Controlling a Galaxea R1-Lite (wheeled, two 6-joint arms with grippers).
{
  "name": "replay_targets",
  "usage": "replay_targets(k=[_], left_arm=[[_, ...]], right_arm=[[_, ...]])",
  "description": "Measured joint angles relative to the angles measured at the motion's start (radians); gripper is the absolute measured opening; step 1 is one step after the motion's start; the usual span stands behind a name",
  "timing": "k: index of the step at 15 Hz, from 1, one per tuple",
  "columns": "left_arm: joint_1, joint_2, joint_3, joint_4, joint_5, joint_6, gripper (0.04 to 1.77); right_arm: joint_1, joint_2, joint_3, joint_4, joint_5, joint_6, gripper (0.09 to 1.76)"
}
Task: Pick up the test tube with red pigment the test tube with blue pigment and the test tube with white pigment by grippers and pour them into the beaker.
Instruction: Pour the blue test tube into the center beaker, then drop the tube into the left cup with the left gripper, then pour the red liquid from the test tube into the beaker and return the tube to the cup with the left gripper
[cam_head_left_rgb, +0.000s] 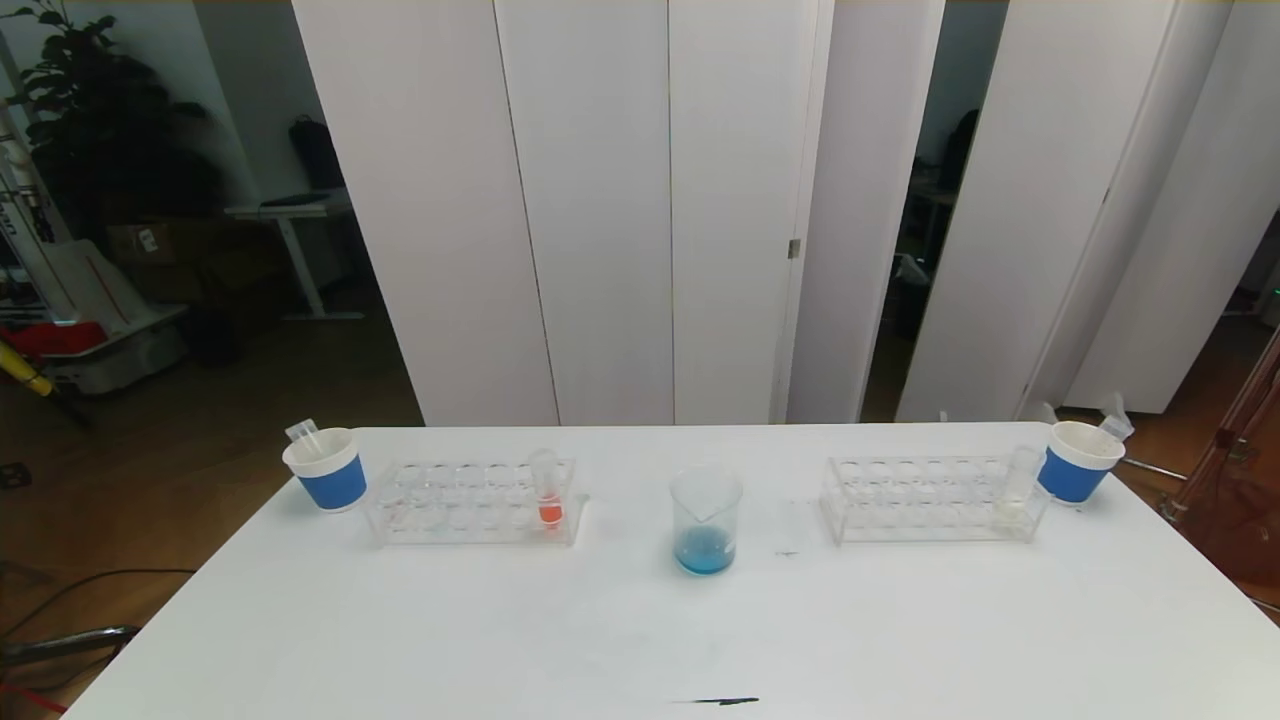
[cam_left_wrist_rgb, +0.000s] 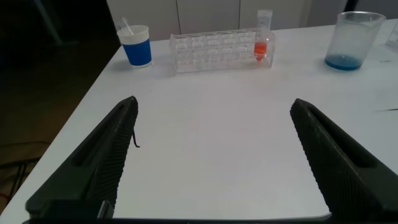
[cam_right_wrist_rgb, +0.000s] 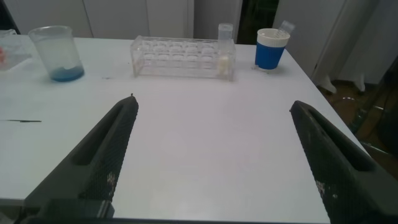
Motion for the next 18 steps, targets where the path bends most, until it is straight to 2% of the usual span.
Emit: replay_targets(k=[2,18], left_arm=[[0.000,-0.001,0.001,-0.002,0.006,-0.061,1.75],[0.000,-0.001,0.001,-0.001,0.008,-0.061,1.75]], right_arm=[[0.000,0.000,0.000,0.000,0.000,0.000,1.75],[0.000,0.000,0.000,0.000,0.000,0.000,1.75]])
